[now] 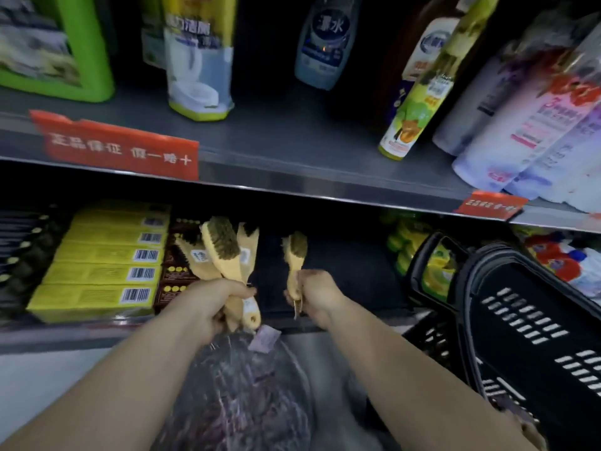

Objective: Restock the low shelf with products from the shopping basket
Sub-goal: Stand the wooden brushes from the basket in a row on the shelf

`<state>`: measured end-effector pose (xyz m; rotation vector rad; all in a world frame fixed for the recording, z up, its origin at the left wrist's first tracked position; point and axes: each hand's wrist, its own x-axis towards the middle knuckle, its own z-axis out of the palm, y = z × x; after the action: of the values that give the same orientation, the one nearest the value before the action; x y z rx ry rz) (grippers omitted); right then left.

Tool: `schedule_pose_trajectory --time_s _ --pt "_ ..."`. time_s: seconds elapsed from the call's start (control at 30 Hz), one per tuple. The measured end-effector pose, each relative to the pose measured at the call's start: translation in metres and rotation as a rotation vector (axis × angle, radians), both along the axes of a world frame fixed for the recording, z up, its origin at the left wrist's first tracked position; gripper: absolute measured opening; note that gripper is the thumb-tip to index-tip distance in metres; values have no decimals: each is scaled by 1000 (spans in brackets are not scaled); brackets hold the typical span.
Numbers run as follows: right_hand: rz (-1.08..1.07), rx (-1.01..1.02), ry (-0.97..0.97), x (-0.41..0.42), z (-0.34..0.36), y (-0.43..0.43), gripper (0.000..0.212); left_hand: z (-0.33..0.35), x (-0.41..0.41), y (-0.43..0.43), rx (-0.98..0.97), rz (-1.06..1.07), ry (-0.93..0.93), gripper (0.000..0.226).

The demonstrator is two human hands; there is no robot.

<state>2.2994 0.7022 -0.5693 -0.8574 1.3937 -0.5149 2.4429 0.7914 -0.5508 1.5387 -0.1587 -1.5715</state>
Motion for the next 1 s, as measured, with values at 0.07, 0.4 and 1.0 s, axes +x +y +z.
schedule_pose_trajectory --time_s 0.07,0.4,1.0 --pt "-16 81 -110 5 -26 -4 29 -11 11 2 44 16 13 22" --pt "289 -102 -15 0 -102 -12 21 -15 14 -15 39 76 -64 15" --pt "1005 -470 651 -1 -88 -17 47 2 2 -21 36 22 -54 10"
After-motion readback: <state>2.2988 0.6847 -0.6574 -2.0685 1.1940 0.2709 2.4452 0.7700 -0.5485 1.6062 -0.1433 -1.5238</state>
